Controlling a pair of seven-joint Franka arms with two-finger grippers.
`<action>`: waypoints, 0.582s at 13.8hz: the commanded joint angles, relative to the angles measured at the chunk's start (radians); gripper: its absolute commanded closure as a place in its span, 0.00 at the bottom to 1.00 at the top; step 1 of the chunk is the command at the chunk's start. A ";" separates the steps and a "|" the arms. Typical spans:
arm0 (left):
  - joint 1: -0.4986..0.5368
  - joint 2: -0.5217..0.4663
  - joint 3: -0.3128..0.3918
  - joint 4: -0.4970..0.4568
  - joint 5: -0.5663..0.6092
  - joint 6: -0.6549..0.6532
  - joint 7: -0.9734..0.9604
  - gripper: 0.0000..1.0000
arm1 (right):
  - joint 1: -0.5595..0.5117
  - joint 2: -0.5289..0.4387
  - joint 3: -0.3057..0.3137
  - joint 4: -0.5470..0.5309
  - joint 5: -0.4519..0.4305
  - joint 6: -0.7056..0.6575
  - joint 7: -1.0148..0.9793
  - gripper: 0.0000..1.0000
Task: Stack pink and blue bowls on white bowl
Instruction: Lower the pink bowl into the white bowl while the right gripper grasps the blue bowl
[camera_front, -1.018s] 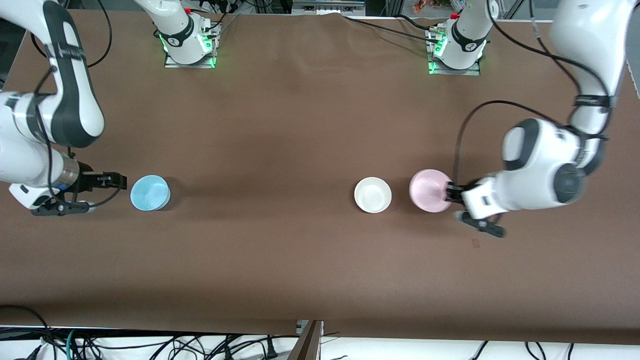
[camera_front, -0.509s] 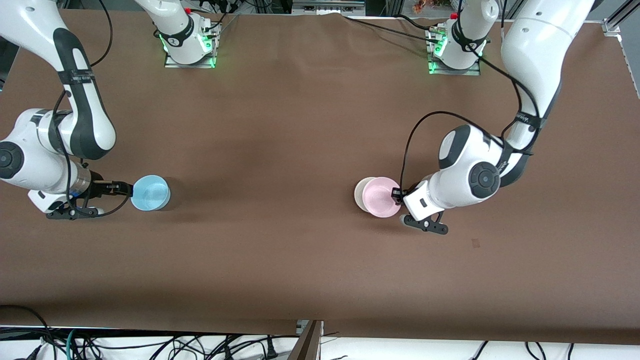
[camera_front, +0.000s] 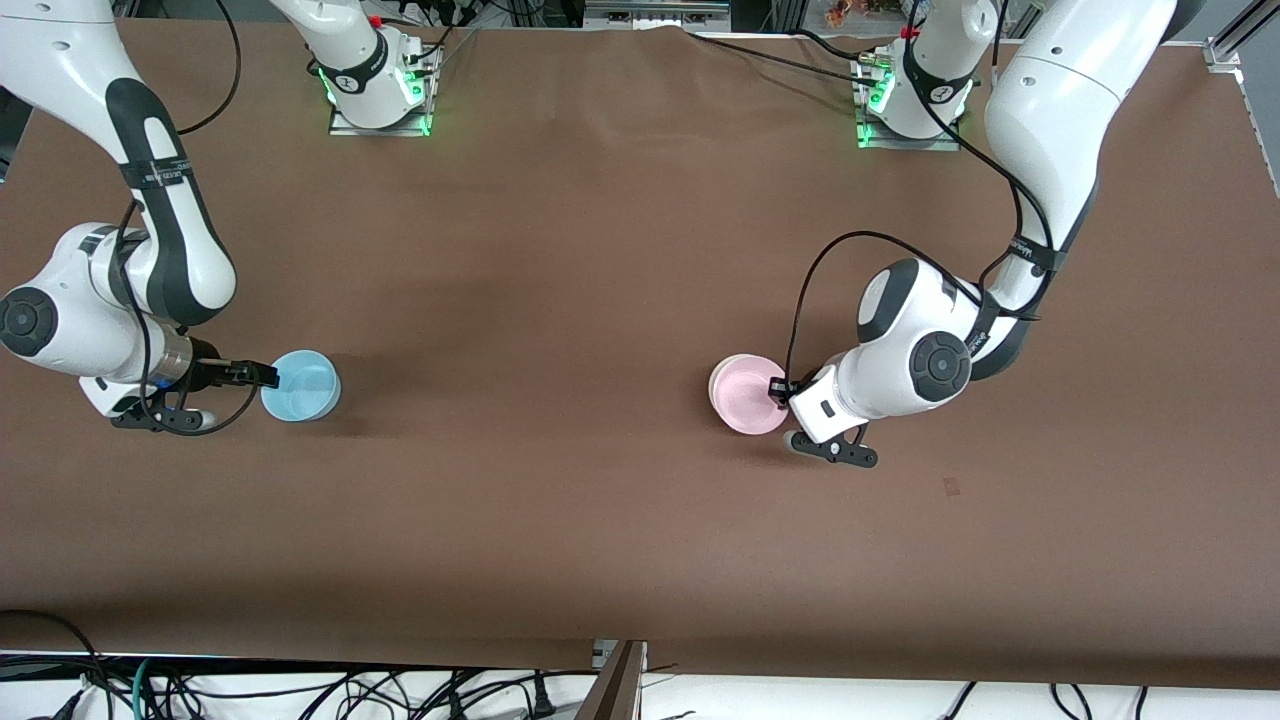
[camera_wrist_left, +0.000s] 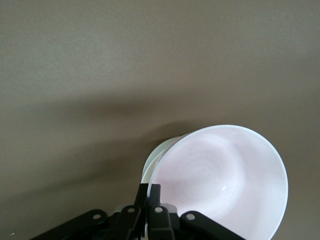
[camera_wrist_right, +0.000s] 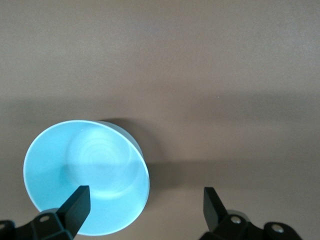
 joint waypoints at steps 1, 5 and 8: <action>-0.005 -0.022 0.009 -0.027 0.020 -0.014 -0.020 1.00 | -0.007 0.008 0.001 -0.026 0.024 0.055 -0.037 0.00; -0.006 -0.022 0.009 -0.038 0.022 -0.016 -0.020 1.00 | -0.007 0.040 0.001 -0.026 0.073 0.081 -0.080 0.00; -0.006 -0.022 0.008 -0.056 0.054 -0.013 -0.020 1.00 | -0.007 0.056 0.000 -0.026 0.116 0.112 -0.126 0.09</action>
